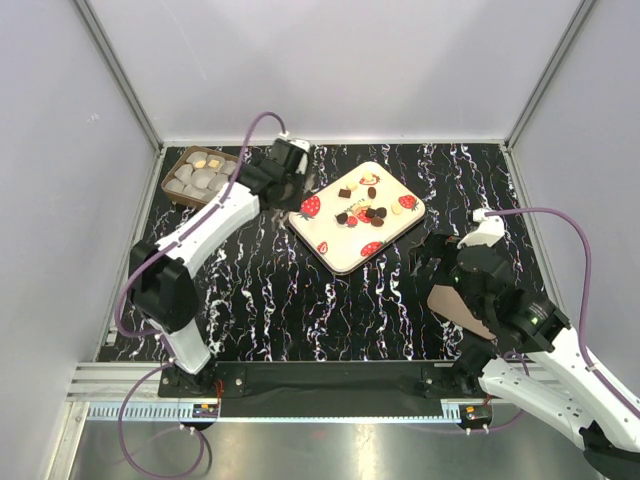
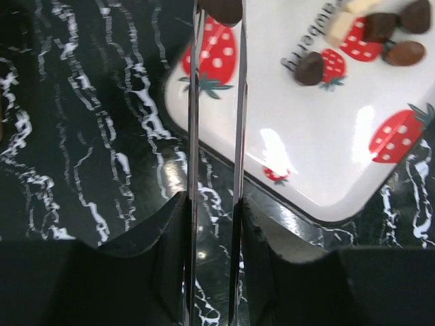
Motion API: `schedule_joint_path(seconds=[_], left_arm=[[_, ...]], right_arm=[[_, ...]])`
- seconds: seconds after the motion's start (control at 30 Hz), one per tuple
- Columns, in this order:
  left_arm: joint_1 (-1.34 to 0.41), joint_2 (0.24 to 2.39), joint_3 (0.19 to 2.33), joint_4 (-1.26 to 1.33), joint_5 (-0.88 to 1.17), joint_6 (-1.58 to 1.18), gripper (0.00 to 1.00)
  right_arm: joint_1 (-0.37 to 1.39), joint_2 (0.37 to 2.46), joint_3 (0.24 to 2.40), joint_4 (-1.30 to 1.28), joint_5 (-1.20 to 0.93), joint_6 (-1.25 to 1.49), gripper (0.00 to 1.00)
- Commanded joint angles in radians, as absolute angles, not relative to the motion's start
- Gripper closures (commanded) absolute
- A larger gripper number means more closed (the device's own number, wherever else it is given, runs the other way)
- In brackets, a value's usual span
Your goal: Pack the chocolate
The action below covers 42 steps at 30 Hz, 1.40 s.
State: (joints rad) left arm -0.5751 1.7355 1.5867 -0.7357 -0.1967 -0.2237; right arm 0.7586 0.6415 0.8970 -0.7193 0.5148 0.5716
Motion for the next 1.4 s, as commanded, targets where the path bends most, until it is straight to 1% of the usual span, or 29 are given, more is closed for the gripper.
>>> schedule_joint_path(seconds=[0.0,0.03,0.23,0.43,0.6,0.83,1.23,1.37], left_arm=[[-0.482,1.660,1.621,-0.739,-0.215,-0.209,0.64],[-0.424,1.655,1.620,-0.736,-0.204,-0.209,0.64],[-0.215,1.660,1.637,-0.712,-0.144,-0.190,0.64],[-0.098,1.741,1.713,-0.700,-0.115,-0.186,0.64],[-0.071,1.815,1.769,-0.678,-0.078,-0.210,0.64],[-0.051,1.927,1.827,-0.677,-0.080,-0.209,0.64],[-0.025,2.006,1.844,-0.641,-0.061,-0.195,0.63],[-0.025,2.016,1.842,-0.630,-0.043,-0.186,0.61]], right_arm=[[0.759,0.653,0.902,-0.663,0.532,0.555,0.00],[0.761,0.653,0.899,-0.663,0.532,0.555,0.00],[0.759,0.667,0.893,-0.647,0.534,0.543,0.00],[0.761,0.689,0.897,-0.641,0.560,0.511,0.00],[0.759,0.724,0.917,-0.643,0.592,0.474,0.00],[0.759,0.739,0.896,-0.620,0.612,0.477,0.00],[0.761,0.758,0.890,-0.594,0.632,0.454,0.00],[0.761,0.761,0.888,-0.589,0.634,0.453,0.00]])
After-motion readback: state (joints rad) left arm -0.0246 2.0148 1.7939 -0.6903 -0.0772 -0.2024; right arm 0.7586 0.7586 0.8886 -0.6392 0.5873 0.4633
